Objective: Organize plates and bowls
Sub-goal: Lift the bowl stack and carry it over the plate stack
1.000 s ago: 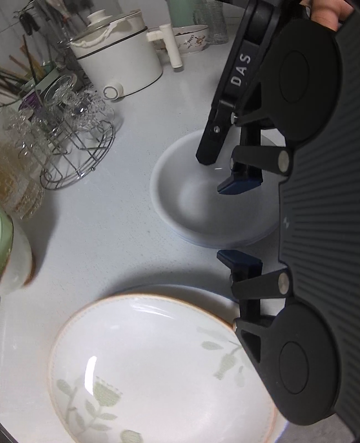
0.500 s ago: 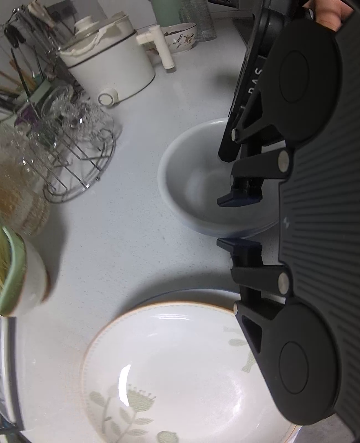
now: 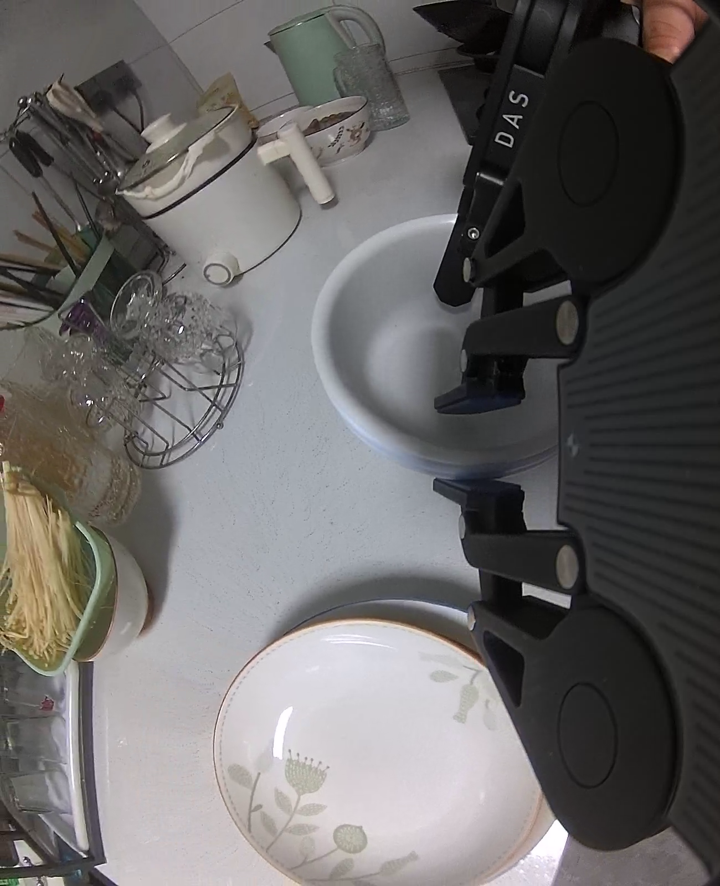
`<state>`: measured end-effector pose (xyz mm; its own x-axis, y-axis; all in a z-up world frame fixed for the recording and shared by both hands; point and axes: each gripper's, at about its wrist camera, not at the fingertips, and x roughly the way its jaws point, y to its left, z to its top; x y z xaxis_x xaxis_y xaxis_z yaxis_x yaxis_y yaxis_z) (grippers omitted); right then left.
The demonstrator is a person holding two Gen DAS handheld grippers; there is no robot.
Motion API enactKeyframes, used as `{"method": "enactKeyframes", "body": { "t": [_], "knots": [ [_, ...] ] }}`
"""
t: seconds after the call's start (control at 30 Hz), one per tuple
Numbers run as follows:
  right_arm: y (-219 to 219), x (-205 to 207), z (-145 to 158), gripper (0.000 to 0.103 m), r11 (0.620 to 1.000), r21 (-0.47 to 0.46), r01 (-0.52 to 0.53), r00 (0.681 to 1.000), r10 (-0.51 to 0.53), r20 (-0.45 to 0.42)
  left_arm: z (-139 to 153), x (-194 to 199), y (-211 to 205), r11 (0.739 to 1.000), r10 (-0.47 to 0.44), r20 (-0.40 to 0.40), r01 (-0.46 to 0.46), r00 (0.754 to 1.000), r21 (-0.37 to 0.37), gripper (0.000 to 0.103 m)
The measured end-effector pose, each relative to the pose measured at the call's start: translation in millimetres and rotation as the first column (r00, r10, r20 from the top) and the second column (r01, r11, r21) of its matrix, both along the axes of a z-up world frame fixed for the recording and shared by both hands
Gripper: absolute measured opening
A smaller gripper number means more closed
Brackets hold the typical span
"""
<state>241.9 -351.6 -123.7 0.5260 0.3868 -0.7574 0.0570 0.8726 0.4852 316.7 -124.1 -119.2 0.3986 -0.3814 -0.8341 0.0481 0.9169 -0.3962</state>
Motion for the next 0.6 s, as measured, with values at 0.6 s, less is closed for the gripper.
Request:
{"method": "enactKeyframes", "body": {
  "t": [0.6],
  "knots": [
    [25, -58, 35, 0.017, 0.998, 0.053, 0.036, 0.998, -0.039, 0.055, 38, -53, 31, 1.0, -0.003, 0.033, 0.003, 0.999, 0.026, 0.028]
  ]
}}
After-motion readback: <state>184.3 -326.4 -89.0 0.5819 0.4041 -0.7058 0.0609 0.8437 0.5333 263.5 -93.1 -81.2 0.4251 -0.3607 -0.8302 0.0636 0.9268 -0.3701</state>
